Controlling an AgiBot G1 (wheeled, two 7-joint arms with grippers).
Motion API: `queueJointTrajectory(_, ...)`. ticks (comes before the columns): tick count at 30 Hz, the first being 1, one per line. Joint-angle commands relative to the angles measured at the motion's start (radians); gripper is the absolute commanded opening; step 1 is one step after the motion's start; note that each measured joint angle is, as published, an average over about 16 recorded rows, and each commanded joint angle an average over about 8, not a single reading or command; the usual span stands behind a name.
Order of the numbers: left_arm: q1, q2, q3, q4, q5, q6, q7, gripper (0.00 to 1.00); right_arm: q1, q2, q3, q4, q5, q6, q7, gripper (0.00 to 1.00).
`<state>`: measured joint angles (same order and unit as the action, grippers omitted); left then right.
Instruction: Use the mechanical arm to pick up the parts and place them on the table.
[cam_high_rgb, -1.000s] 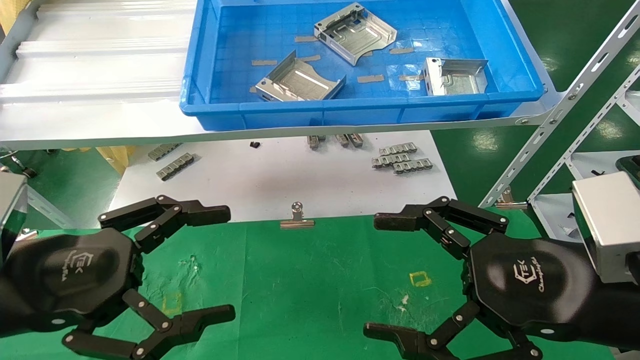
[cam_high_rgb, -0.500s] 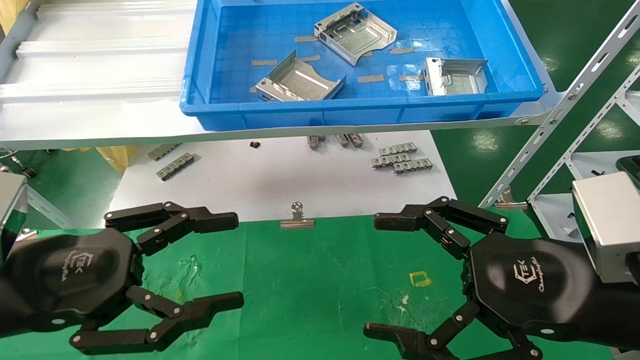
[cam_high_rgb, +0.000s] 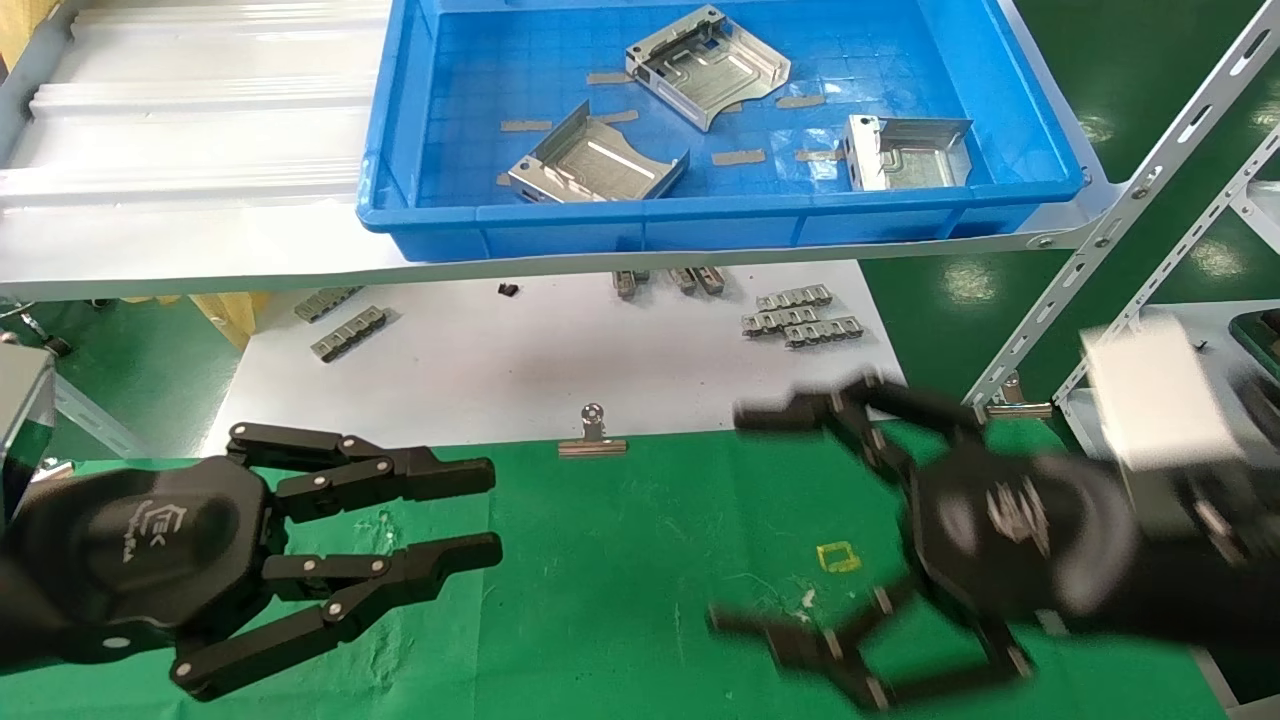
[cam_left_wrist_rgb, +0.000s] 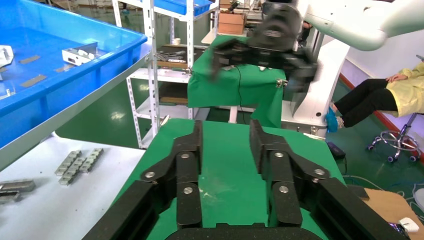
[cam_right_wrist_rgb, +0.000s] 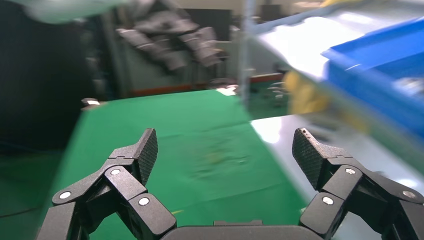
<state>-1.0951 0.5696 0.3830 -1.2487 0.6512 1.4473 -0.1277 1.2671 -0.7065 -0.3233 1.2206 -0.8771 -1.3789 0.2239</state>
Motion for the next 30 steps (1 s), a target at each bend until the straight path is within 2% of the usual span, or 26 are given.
queueJointTrajectory(1,0.0,0.0,0.0,0.0,0.0,0.0,0.0,0.0,0.062,-0.024,-0.011,-0.003,-0.045,0.033,0.015,1.0)
queueJointTrajectory(8,0.0,0.0,0.0,0.0,0.0,0.0,0.0,0.0,0.332,-0.244,-0.115,-0.286,-0.296,0.273,0.07,1.0)
queueJointTrajectory(13,0.0,0.0,0.0,0.0,0.0,0.0,0.0,0.0,0.482,-0.398,-0.202,-0.511,-0.474,0.42,0.086,1.0)
queueJointTrajectory(14,0.0,0.0,0.0,0.0,0.0,0.0,0.0,0.0,0.508,-0.427,-0.219,-0.556,-0.505,0.442,0.085,0.94)
queueJointTrajectory(21,0.0,0.0,0.0,0.0,0.0,0.0,0.0,0.0,0.657,-0.602,-0.307,-0.846,-0.651,0.551,0.059,0.07)
queueJointTrajectory(22,0.0,0.0,0.0,0.0,0.0,0.0,0.0,0.0,0.671,-0.618,-0.315,-0.875,-0.661,0.562,0.058,0.0)
queueJointTrajectory(26,0.0,0.0,0.0,0.0,0.0,0.0,0.0,0.0,0.701,-0.655,-0.344,-0.935,-0.672,0.588,0.061,0.0)
queueJointTrajectory(30,0.0,0.0,0.0,0.0,0.0,0.0,0.0,0.0,0.7,-0.662,-0.383,-0.927,-0.664,0.615,0.085,0.0)
